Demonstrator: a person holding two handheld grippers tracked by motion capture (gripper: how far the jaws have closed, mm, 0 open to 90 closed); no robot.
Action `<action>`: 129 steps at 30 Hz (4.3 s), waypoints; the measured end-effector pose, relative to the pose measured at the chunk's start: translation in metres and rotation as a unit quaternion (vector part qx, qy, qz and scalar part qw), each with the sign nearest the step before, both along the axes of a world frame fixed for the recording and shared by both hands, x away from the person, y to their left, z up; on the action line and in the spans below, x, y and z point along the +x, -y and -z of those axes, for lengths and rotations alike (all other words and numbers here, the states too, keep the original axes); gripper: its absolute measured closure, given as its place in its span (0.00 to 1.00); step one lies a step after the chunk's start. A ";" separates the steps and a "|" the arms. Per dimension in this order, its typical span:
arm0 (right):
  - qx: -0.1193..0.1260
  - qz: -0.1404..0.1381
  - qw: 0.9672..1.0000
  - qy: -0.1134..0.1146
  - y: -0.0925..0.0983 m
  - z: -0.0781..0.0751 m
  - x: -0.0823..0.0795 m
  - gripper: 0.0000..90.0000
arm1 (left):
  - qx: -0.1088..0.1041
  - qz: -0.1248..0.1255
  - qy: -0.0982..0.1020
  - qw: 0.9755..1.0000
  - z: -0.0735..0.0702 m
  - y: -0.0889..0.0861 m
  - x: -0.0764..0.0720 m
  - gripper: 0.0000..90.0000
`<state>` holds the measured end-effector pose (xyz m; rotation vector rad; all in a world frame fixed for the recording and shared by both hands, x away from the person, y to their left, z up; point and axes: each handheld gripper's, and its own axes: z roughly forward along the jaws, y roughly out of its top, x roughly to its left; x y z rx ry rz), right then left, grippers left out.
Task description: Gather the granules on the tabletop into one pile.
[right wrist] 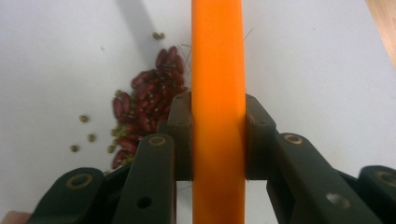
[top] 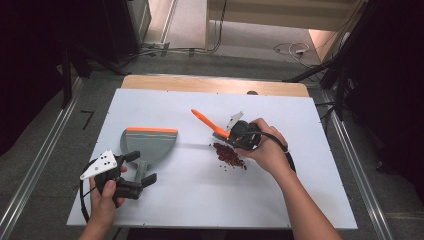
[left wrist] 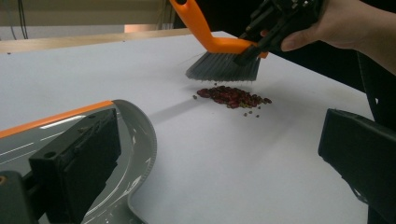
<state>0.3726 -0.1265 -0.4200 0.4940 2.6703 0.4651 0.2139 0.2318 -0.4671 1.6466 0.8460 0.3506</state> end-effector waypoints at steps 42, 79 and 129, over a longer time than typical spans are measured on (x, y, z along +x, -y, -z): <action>0.148 0.115 0.971 -0.151 0.042 -0.005 -0.014 0.76 | 0.000 0.000 0.001 1.000 -0.001 0.000 0.000 0.00; 0.173 0.128 0.945 -0.247 0.031 0.014 0.002 0.76 | 0.003 0.002 -0.001 1.000 0.001 0.004 0.001 0.00; 0.363 0.232 0.902 -0.028 0.192 0.018 -0.080 0.76 | 0.018 -0.034 0.029 0.999 0.005 -0.005 -0.002 0.00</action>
